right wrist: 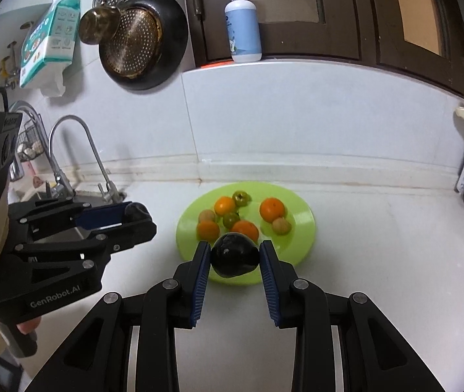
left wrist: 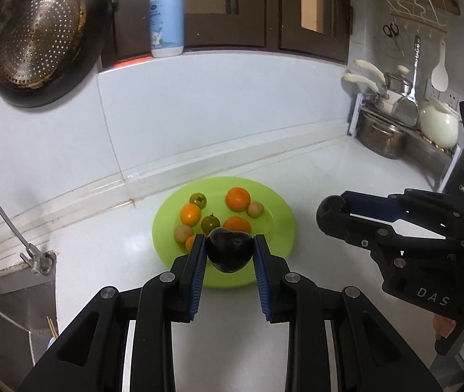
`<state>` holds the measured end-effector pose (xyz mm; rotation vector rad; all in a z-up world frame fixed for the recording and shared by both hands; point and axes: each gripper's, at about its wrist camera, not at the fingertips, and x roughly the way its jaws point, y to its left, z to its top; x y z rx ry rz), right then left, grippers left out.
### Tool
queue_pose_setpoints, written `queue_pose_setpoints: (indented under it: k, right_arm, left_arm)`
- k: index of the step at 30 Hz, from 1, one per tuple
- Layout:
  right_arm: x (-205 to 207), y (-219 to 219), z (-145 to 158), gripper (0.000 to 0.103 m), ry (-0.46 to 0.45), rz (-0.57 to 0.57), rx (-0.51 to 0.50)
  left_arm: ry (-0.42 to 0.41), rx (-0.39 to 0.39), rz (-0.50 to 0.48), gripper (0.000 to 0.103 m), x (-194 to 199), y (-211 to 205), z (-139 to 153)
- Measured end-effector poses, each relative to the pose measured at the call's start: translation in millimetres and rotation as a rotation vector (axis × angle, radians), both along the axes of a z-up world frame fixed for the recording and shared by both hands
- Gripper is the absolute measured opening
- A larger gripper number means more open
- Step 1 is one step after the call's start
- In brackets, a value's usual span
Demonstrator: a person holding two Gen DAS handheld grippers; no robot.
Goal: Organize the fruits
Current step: 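Carry the plum with the left gripper while the right gripper carries its plum to the plate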
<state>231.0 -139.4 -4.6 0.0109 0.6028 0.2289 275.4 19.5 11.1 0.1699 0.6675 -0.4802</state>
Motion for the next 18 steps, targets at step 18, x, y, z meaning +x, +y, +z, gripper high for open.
queue_pose_setpoints:
  k: [18]
  right_arm:
    - [72,0,11,0.032,0.007,0.024,-0.042]
  left_arm:
    - [0.026,-0.024,0.016,0.029,67,-7,0]
